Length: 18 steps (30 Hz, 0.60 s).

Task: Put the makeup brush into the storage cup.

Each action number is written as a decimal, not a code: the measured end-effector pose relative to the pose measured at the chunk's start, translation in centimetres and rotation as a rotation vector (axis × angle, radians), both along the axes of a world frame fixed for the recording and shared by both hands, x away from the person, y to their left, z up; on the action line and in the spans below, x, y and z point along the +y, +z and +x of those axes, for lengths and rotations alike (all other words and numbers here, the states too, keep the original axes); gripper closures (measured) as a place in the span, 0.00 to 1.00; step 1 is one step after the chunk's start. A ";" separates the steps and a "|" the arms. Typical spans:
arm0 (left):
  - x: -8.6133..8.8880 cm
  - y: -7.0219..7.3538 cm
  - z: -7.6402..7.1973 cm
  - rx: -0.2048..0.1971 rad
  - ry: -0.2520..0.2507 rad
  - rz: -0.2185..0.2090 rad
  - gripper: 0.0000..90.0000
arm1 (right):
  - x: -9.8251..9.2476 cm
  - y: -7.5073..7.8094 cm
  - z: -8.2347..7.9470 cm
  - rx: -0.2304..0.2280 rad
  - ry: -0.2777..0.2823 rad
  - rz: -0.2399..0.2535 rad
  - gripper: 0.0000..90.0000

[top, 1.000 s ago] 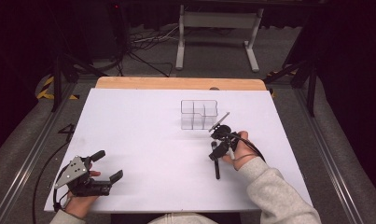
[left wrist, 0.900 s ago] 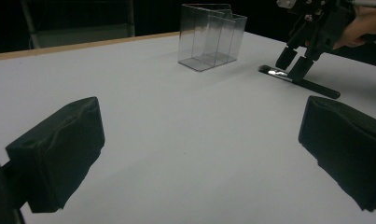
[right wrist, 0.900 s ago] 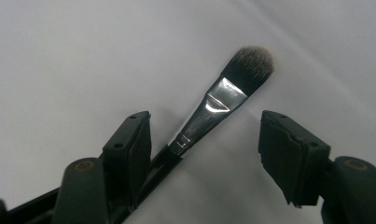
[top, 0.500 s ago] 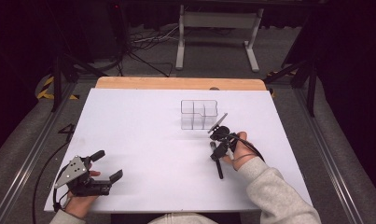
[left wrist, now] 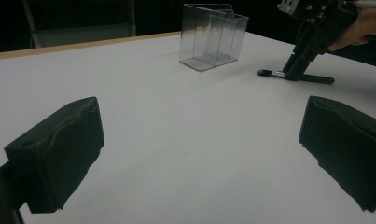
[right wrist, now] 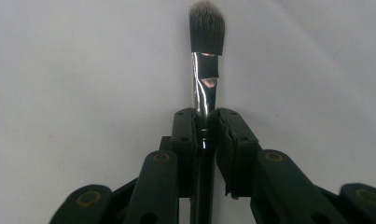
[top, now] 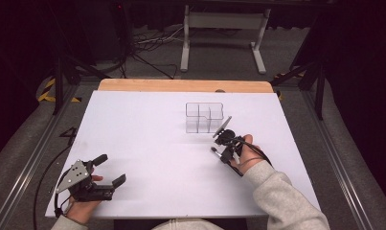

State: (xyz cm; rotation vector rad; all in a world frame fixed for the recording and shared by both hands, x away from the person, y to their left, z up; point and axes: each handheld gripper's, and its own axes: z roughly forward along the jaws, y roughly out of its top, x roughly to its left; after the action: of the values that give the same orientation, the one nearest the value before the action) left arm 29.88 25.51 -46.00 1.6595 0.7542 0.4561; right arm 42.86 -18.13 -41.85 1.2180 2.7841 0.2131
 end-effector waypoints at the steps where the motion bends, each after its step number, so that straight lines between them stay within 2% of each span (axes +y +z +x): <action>1: 0.0 0.0 0.0 0.001 -0.001 0.001 0.01 | 0.0 0.0 0.0 0.001 0.002 -0.005 0.87; 11: 0.0 0.0 0.0 0.000 0.000 0.000 0.01 | -0.1 0.4 -0.1 -0.010 0.007 0.011 0.88; 18: 0.0 0.0 0.0 0.000 0.000 0.000 0.01 | 0.0 1.4 -0.5 -0.042 0.027 0.047 0.89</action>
State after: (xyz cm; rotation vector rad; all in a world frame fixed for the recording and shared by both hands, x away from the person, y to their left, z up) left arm 29.88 25.52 -46.00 1.6595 0.7538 0.4565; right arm 42.33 -18.16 -40.41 1.1723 2.7757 0.3038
